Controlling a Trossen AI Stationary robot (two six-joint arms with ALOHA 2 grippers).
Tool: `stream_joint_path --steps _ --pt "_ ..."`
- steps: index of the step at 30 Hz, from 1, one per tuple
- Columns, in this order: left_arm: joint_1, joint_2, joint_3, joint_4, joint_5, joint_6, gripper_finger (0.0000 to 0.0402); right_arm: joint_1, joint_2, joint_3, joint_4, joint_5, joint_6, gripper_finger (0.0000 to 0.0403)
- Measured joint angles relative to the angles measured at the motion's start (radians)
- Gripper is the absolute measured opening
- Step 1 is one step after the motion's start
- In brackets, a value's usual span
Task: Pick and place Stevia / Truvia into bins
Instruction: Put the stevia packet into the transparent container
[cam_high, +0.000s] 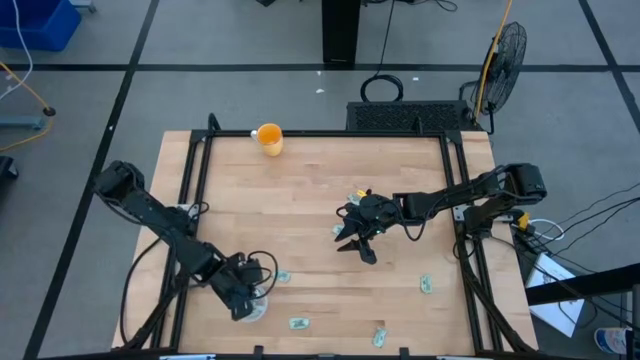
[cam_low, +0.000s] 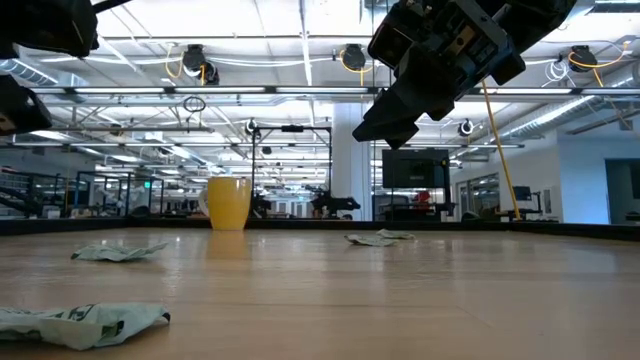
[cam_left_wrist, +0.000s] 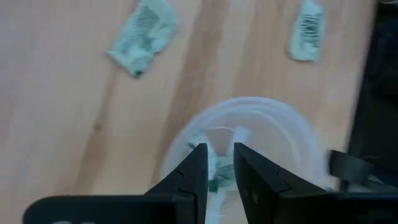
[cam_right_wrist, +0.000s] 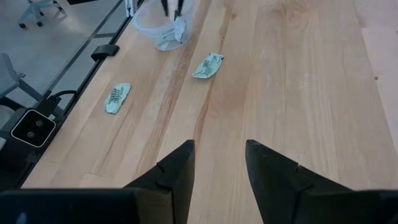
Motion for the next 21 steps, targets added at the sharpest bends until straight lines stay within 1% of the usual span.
stream_joint_path --steps 3,10,13,16,21 --pt "0.003 -0.017 0.0 0.028 0.03 0.003 0.0076 0.0 0.0 0.0 0.0 0.0 0.0 0.0134" --pt "0.012 -0.117 0.0 0.009 0.02 0.0 0.0043 0.0 0.0 0.0 0.0 -0.001 0.0 0.0134" --pt "0.011 -0.176 0.0 0.012 -0.029 0.069 0.0028 0.0 0.0 0.0 0.0 -0.002 0.0 0.0134" --pt "0.012 -0.231 0.0 0.014 -0.101 0.143 0.0016 0.0 0.0 0.0 0.0 -0.002 0.0 0.0134" --pt "0.012 -0.29 0.0 0.015 -0.21 0.237 0.0004 0.0 0.0 0.0 0.0 -0.002 0.0 0.0134"
